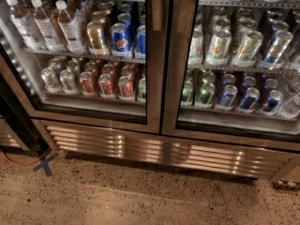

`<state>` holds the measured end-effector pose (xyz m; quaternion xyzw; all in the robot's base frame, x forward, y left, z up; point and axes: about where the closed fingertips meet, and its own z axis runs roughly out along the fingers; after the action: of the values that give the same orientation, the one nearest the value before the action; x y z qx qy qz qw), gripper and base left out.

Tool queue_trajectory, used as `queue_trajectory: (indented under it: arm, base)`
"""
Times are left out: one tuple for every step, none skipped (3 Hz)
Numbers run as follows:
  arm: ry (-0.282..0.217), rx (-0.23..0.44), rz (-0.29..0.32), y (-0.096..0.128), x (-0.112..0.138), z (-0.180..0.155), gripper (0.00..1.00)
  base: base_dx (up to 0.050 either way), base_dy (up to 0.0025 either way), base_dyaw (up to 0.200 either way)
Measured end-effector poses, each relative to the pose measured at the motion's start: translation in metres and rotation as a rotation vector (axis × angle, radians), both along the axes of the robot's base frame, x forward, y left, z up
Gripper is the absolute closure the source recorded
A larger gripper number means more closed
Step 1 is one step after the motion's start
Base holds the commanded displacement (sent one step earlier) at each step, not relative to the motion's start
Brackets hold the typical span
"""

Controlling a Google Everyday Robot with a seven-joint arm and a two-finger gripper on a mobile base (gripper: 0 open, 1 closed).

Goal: Open right fridge door

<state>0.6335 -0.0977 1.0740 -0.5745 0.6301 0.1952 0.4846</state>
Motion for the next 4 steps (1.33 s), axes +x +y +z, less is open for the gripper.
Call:
queue_trajectory:
  arm:
    - [-0.005, -0.005, 0.002, -0.0012, 0.0017, -0.0004, 1.0]
    - [-0.005, -0.004, 0.002, -0.0012, 0.0018, -0.0003, 1.0]
    - [-0.005, -0.004, 0.002, -0.0011, 0.0018, -0.0003, 0.81]
    - [-0.005, -0.004, 0.002, -0.0011, 0.0018, -0.0004, 0.58]
  base:
    - [0.0, 0.0, 0.0]
    - [0.0, 0.0, 0.0]
    - [0.0, 0.0, 0.0]
    - [0.0, 0.0, 0.0]
